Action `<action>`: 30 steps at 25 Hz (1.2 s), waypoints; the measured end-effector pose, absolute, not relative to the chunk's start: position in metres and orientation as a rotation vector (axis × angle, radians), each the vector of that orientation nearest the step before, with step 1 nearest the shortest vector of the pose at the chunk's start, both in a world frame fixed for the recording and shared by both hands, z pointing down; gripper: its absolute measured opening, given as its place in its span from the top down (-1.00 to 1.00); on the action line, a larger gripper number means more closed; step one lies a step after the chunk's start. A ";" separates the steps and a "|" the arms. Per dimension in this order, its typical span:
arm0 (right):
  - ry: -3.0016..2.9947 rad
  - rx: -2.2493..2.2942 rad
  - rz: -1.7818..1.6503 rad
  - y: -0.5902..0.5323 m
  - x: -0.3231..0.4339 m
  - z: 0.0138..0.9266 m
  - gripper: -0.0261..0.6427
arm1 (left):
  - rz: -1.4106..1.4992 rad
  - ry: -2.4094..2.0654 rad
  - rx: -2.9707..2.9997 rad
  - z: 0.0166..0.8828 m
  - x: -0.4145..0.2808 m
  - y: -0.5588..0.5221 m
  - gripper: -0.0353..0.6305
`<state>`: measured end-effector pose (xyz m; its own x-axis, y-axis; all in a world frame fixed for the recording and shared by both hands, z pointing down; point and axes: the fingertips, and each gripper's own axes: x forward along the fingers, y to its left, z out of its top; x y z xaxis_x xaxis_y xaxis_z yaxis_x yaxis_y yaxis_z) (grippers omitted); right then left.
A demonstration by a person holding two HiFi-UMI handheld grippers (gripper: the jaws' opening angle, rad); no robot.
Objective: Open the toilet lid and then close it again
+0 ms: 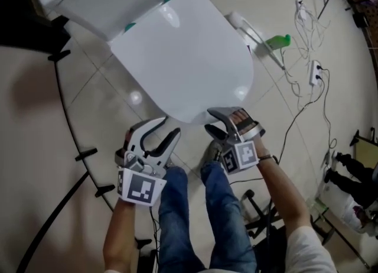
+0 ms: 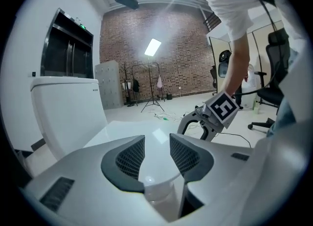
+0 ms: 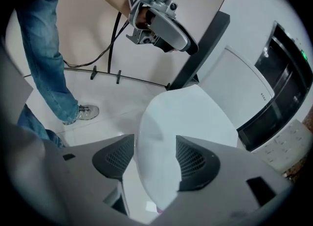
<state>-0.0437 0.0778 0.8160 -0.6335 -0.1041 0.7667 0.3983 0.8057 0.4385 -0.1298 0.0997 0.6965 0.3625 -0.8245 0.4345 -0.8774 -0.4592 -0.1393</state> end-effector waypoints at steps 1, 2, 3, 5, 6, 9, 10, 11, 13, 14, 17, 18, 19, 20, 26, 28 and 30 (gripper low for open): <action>-2.127 -0.225 -0.775 0.076 -0.044 0.819 0.14 | 0.695 -1.560 2.493 0.702 -0.129 0.100 0.43; -2.118 -0.239 -0.797 0.076 -0.044 0.822 0.14 | 0.701 -1.559 2.489 0.706 -0.130 0.100 0.43; -2.110 -0.256 -0.818 0.077 -0.044 0.824 0.14 | 0.708 -1.559 2.485 0.710 -0.130 0.101 0.43; -2.099 -0.284 -0.852 0.079 -0.046 0.825 0.15 | 0.724 -1.559 2.475 0.716 -0.133 0.102 0.43; -2.092 -0.295 -0.865 0.080 -0.047 0.826 0.16 | 0.729 -1.559 2.469 0.718 -0.134 0.103 0.43; -2.076 -0.312 -0.893 0.085 -0.046 0.826 0.25 | 0.738 -1.553 2.453 0.722 -0.136 0.109 0.43; -2.072 -0.316 -0.892 0.087 -0.044 0.825 0.29 | 0.746 -1.547 2.451 0.723 -0.135 0.112 0.43; -2.068 -0.325 -0.887 0.089 -0.043 0.825 0.34 | 0.758 -1.538 2.452 0.724 -0.134 0.115 0.43; -2.065 -0.353 -0.885 0.093 -0.042 0.821 0.44 | 0.797 -1.514 2.466 0.728 -0.132 0.120 0.43; -2.069 -0.364 -0.890 0.095 -0.041 0.816 0.57 | 0.820 -1.499 2.475 0.730 -0.131 0.123 0.43; -2.075 -0.373 -0.911 0.097 -0.040 0.804 0.61 | 0.884 -1.467 2.502 0.735 -0.131 0.130 0.43; -2.069 -0.376 -0.921 0.097 -0.040 0.801 0.62 | 0.906 -1.466 2.510 0.735 -0.131 0.130 0.43; -2.068 -0.374 -0.928 0.098 -0.039 0.799 0.63 | 0.935 -1.468 2.518 0.735 -0.132 0.131 0.43; -2.076 -0.363 -0.931 0.098 -0.040 0.794 0.63 | 0.978 -1.469 2.528 0.734 -0.132 0.130 0.43; -2.142 -0.240 -1.005 0.091 -0.045 0.742 0.67 | 1.525 -1.414 2.638 0.743 -0.124 0.121 0.42; -2.161 -0.219 -1.030 0.089 -0.047 0.724 0.67 | 1.615 -1.433 2.659 0.746 -0.117 0.110 0.42; -2.179 -0.204 -1.043 0.087 -0.050 0.708 0.67 | 1.667 -1.470 2.663 0.746 -0.114 0.095 0.42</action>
<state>-0.0503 0.0871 0.7081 -0.7411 -0.1499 0.6544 0.4157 0.6630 0.6226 -0.1143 0.0955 0.7455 0.2005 -0.7878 0.5824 -0.4794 -0.5973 -0.6429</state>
